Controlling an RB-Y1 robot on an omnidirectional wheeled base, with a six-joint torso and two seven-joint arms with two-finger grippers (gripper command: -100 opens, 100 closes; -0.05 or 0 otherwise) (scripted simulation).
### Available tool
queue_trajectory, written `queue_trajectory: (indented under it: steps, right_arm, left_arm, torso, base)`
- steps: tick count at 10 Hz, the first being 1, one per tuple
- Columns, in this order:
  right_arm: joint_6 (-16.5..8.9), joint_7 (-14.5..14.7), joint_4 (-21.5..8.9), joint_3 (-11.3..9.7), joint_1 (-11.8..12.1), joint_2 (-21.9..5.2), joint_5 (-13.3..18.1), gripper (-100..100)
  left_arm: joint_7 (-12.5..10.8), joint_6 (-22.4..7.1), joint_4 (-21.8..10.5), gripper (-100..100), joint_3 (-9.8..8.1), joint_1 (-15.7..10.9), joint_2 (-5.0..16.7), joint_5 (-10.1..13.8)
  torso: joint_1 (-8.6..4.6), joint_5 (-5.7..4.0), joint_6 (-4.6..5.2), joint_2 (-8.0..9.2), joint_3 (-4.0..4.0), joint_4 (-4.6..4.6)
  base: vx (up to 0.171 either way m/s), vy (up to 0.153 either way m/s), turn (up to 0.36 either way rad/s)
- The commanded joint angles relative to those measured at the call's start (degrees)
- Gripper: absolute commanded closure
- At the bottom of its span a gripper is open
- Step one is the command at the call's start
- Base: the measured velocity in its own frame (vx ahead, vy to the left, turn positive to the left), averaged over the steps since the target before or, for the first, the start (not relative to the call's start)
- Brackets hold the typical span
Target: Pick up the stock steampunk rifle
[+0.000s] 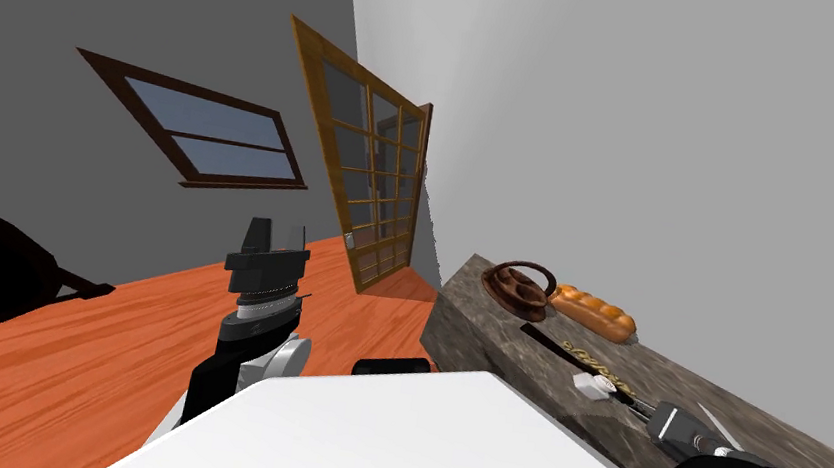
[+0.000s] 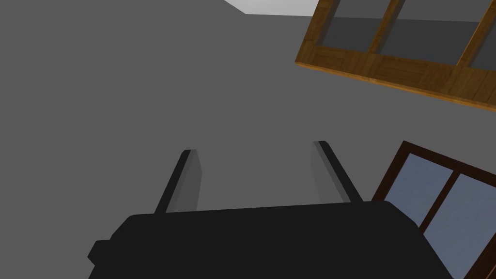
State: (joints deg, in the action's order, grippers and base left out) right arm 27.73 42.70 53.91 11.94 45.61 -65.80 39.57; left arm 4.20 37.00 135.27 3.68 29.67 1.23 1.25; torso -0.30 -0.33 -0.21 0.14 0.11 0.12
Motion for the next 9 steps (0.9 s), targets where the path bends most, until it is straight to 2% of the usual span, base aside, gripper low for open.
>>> queue_trajectory:
  steps: [1, 2, 3, 4, 5, 6, 8, 9]
  right_arm:
    - [-1.86, -2.86, 1.0, -1.02, -0.97, -1.19, 2.41, 100]
    - [-1.86, -4.58, 1.0, -1.02, -0.97, -1.19, 2.41, 100]
    - [-1.86, -5.13, 1.0, -1.02, -0.97, -1.19, 2.41, 100]
    - [-3.38, -7.4, 1.86, -1.88, -1.76, -2.25, 4.52, 100]
    - [-3.38, -8.85, 1.86, -1.88, -1.76, -2.25, 4.52, 100]
    - [-4.9, -10.54, 2.71, -2.75, -2.56, -3.32, 6.63, 100]
    - [-4.9, -12.68, 2.71, -2.75, -2.56, -3.32, 6.63, 100]
    - [-6.42, -14.82, 3.57, -3.61, -3.35, -4.38, 8.73, 100]
  left_arm:
    - [0.0, 0.0, 0.0, 0, 0.0, 0.0, 0.0, 0.0]
    - [0.0, 0.0, 0.0, 0, 0.0, 0.0, 0.0, 0.0]
    - [0.0, 0.0, 0.0, 0, 0.0, 0.0, 0.0, 0.0]
    - [0.0, 0.0, 0.0, 0, 0.0, 0.0, 0.0, 0.0]
    - [0.0, 0.0, 0.0, 0, 0.0, 0.0, 0.0, 0.0]
    - [0.0, 0.0, 0.0, 0, 0.0, 0.0, 0.0, 0.0]
    - [0.0, 0.0, 0.0, 0, 0.0, 0.0, 0.0, 0.0]
    - [0.0, 0.0, 0.0, 0, 0.0, 0.01, 0.0, 0.0]
  torso:
    - [0.0, 0.0, 0.0, 0.0, 0.0, 0.0]
    - [0.04, 0.03, -0.05, 0.04, 0.02, 0.01]
    - [0.07, 0.05, 0.03, 0.07, 0.04, 0.02]
    - [0.03, 0.05, 0.09, -0.01, 0.0, 0.0]
    - [0.05, 0.07, 0.03, 0.04, 0.02, 0.01]
    - [0.08, 0.09, 0.07, 0.04, 0.03, 0.01]
    - [0.14, 0.13, 0.12, 0.18, 0.11, 0.05]
    - [0.12, 0.13, 0.14, 0.01, 0.02, 0.02]
  base:
    - [-0.104, 0.019, 0.085]
    - [-0.102, 0.019, 0.053]
    - [-0.053, 0.005, -0.003]
    - [-0.085, 0.009, 0.057]
    - [-0.081, 0.009, 0.068]
    - [-0.133, 0.017, 0.077]
    - [-0.073, 0.014, 0.019]
    - [-0.079, 0.005, 0.058]
